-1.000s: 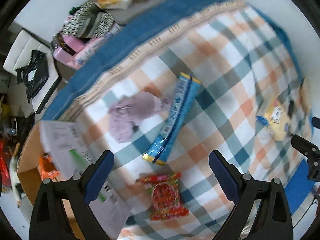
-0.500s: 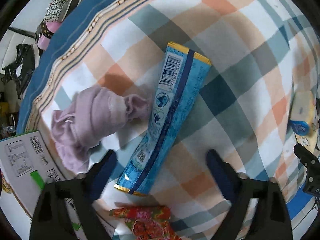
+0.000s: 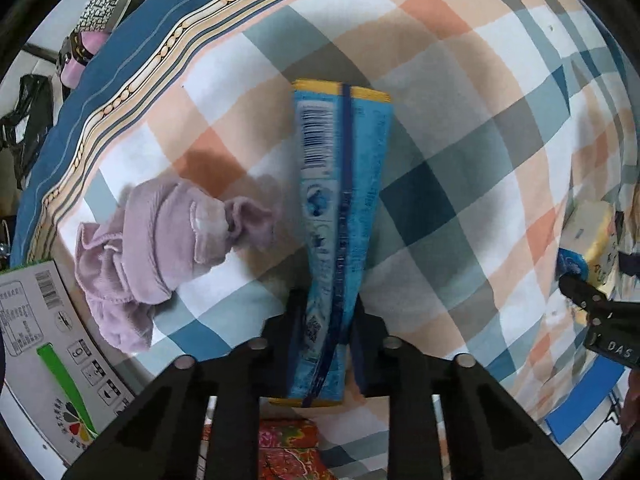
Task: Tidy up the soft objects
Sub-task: 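Grasp the blue tube pack with the left tool while the right tool grasps the yellow box, then carry the blue pack and yellow box into the box and release both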
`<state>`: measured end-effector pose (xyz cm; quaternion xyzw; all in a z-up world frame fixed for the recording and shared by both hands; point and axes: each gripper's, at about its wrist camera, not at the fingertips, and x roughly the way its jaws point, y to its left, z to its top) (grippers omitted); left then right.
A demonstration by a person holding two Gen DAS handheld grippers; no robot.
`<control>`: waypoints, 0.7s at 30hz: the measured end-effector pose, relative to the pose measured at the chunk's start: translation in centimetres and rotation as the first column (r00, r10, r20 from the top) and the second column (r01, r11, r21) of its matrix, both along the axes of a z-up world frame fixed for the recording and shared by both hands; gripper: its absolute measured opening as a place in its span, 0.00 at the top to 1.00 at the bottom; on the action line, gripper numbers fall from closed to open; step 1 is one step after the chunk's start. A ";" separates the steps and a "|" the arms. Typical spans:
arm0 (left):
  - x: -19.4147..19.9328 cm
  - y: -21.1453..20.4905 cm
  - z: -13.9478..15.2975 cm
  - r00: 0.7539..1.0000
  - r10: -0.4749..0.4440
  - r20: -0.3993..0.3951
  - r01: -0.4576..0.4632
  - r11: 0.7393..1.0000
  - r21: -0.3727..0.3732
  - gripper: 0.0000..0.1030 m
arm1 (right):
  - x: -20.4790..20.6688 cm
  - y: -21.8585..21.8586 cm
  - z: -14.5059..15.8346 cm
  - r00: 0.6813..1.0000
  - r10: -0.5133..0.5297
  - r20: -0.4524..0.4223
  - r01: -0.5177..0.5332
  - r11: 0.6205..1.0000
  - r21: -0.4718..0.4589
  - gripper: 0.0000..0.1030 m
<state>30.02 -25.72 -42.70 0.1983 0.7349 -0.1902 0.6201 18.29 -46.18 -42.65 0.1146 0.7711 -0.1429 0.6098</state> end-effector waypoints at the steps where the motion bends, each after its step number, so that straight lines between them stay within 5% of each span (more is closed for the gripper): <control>1: 0.6 0.2 0.2 1.000 0.008 -0.003 -0.008 1.000 0.005 0.86 | 0.2 0.3 0.0 1.000 0.000 -0.004 0.000 1.000 0.000 0.24; 10: -0.6 2.7 2.7 0.996 0.087 0.011 -0.086 0.995 -0.056 0.88 | -1.3 3.0 4.1 0.998 -0.034 0.043 0.033 0.999 0.011 0.31; 21: -4.6 7.6 11.8 0.985 0.166 0.050 -0.149 0.959 -0.242 0.88 | -0.7 9.0 13.5 0.977 -0.019 0.214 -0.006 0.993 0.118 0.32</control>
